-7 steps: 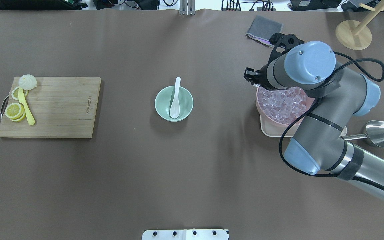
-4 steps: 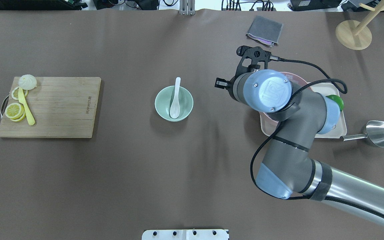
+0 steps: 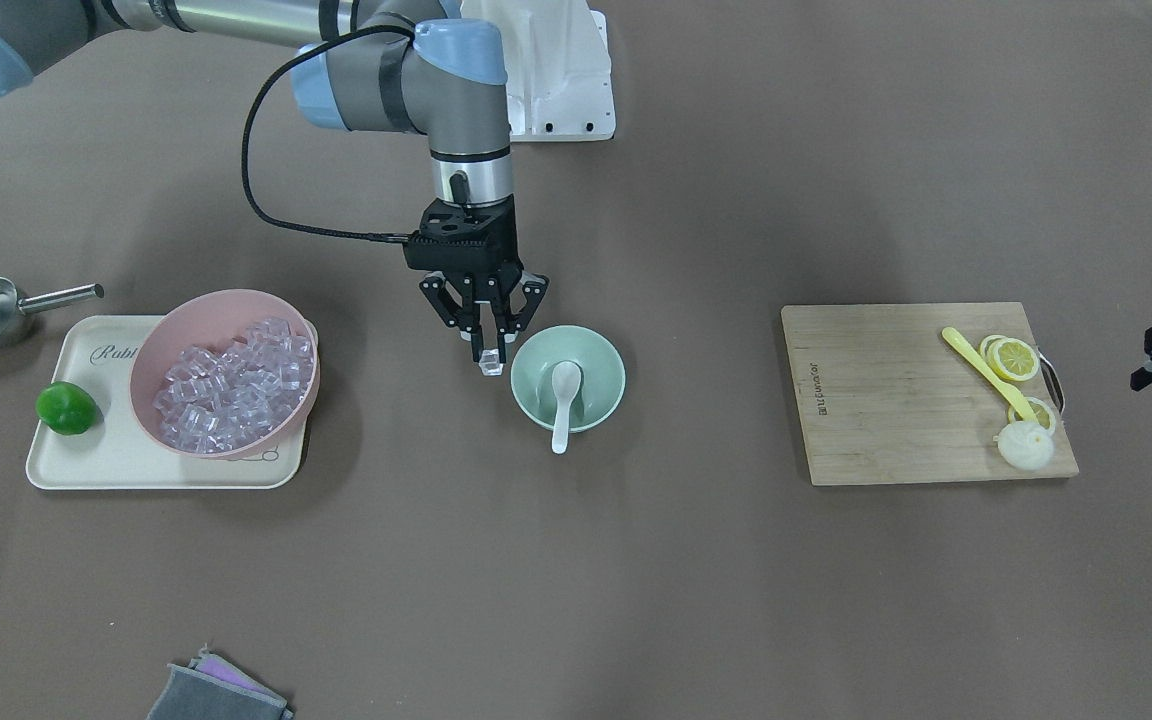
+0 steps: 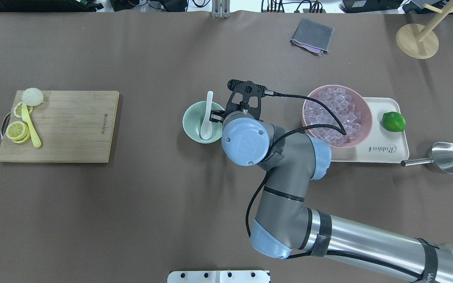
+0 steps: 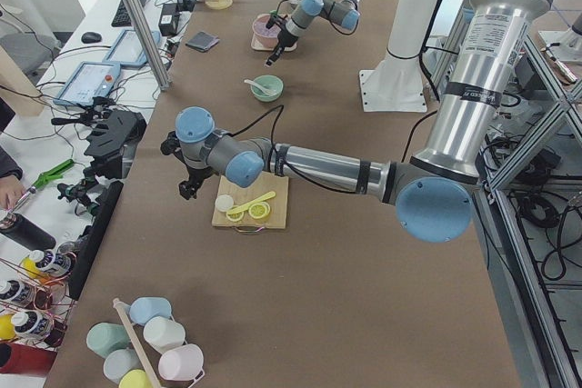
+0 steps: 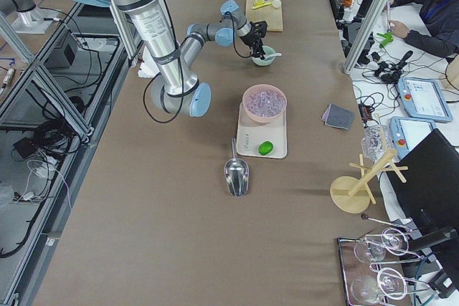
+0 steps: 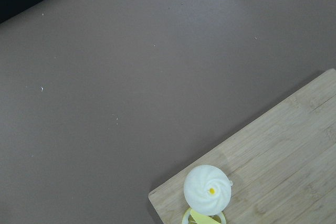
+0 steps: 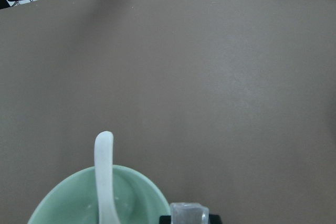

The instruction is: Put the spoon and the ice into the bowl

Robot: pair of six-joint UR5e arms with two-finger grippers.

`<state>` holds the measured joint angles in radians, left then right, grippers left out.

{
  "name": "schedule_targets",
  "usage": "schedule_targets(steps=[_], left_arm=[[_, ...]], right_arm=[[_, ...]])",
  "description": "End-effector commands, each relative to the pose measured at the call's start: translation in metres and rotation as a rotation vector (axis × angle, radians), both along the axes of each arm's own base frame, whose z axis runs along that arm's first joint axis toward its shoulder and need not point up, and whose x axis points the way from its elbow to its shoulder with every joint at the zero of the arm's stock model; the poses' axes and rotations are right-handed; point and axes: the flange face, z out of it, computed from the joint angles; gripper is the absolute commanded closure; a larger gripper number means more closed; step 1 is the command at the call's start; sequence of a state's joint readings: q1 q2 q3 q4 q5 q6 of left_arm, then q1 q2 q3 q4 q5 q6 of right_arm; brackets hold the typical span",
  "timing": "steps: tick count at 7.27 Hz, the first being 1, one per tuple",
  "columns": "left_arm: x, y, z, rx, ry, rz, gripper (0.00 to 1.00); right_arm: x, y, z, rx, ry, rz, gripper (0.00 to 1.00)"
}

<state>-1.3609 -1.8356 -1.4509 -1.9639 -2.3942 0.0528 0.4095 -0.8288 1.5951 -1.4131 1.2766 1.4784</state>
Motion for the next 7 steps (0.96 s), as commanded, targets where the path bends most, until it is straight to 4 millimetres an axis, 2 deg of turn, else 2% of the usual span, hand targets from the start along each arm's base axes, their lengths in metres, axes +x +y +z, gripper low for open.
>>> schedule_targets(steps=[1, 3, 4, 5, 6, 7], left_arm=[[0.0, 0.001, 0.003, -0.007, -0.002, -0.001, 0.0], [0.0, 0.001, 0.004, -0.009, -0.003, -0.001, 0.0], [0.0, 0.001, 0.005, -0.01, -0.003, -0.001, 0.0], [0.0, 0.001, 0.005, -0.012, -0.003, -0.001, 0.0], [0.0, 0.001, 0.005, -0.01, -0.004, -0.002, 0.0], [0.0, 0.001, 0.005, -0.01, -0.004, -0.002, 0.0]], right_arm=[[-0.031, -0.004, -0.018, 0.004, 0.015, 0.014, 1.0], [-0.055, -0.011, -0.042, -0.021, 0.044, 0.044, 1.0], [-0.064, -0.01, -0.045, -0.031, 0.055, 0.042, 1.0], [-0.068, -0.005, -0.046, -0.028, 0.053, 0.037, 0.74], [-0.069, -0.003, -0.046, -0.034, 0.037, 0.047, 0.04], [-0.07, -0.001, -0.041, -0.055, 0.022, 0.063, 0.0]])
